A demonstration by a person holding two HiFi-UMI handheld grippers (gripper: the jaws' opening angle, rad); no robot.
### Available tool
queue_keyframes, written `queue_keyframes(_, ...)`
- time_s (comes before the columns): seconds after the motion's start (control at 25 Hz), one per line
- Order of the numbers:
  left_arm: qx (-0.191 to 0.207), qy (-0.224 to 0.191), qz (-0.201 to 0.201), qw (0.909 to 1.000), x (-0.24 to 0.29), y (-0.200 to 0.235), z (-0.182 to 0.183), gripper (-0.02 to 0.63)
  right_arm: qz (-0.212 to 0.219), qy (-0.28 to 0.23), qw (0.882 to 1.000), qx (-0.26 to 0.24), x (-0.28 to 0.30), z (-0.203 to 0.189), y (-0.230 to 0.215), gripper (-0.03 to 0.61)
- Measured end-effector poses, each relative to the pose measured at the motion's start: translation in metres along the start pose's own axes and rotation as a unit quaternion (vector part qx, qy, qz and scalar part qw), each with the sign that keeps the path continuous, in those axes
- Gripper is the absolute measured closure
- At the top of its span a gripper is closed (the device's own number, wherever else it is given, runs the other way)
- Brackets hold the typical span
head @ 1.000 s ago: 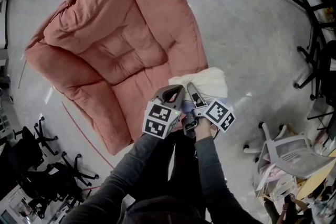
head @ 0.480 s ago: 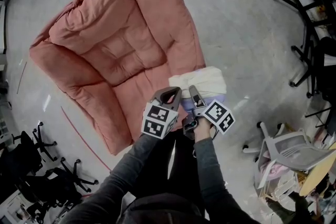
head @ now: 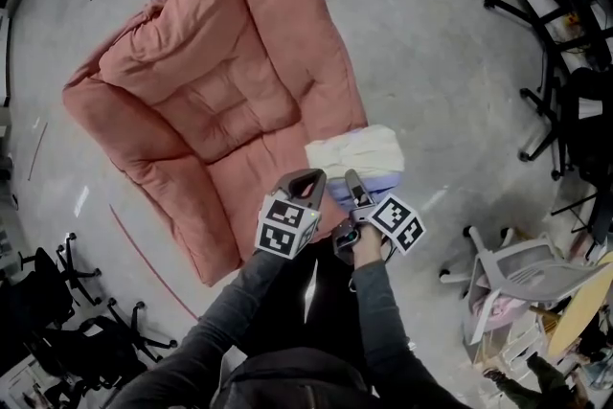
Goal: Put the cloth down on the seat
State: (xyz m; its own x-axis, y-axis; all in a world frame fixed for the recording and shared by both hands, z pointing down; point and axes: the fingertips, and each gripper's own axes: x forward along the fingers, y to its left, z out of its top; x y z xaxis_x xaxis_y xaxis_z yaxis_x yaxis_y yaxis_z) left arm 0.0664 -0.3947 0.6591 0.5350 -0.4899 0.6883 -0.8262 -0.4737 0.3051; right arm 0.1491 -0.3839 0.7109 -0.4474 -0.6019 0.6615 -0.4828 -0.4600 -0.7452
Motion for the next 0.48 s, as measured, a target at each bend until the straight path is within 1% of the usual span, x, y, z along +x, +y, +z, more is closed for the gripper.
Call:
queue_keyframes(0.28, 0.015, 0.004, -0.004, 0.9999, -0.018, -0.003, 0.001, 0.615, -0.013, -0.006, 1.000, -0.006, -0.015, -0.004, -0.002, 0.321)
queue_keyframes(0.48, 0.016, -0.001, -0.007, 0.9998, -0.033, -0.003, 0.002, 0.614, -0.020, 0.001, 1.000, -0.014, -0.027, -0.011, -0.005, 0.321)
